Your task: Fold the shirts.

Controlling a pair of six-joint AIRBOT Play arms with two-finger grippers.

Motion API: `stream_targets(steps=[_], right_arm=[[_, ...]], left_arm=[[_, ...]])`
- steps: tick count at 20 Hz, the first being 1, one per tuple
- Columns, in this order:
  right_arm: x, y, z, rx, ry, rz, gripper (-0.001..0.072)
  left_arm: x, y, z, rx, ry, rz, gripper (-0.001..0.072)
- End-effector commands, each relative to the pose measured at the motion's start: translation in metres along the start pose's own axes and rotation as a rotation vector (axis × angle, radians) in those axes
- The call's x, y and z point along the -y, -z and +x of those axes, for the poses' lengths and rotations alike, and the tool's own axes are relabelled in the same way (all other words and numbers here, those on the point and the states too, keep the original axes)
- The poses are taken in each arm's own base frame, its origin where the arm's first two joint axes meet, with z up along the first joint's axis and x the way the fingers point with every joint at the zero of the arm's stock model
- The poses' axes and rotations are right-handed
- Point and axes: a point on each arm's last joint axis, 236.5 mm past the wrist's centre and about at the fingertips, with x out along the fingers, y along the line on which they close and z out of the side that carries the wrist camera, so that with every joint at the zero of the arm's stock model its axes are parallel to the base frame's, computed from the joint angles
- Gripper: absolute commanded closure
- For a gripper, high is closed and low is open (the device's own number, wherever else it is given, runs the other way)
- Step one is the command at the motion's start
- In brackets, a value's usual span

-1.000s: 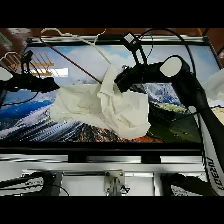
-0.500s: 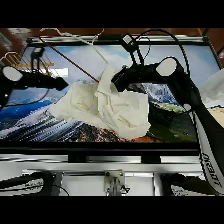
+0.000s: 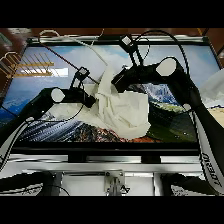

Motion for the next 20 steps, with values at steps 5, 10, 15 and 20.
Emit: stream_targets(steps=[5, 10, 15, 20], right_arm=[[0.003, 0.0, 0.0, 0.001, 0.013, -0.011, 0.0604], [0.007, -0.018, -0.012, 0.055, 0.058, -0.045, 0.0604], [0.014, -0.017, -0.026, 0.026, 0.119, -0.102, 0.0604], [0.009, -0.021, -0.028, 0.039, 0.106, -0.09, 0.0604]], left_arm=[[-0.006, 0.015, 0.027, 0.041, -0.07, 0.002, 0.0069], [-0.022, 0.008, 0.038, 0.09, -0.119, -0.007, 0.0485], [-0.056, -0.028, -0.006, 0.187, -0.183, -0.035, 0.0657], [-0.112, -0.016, -0.06, 0.176, -0.254, -0.129, 0.0656]])
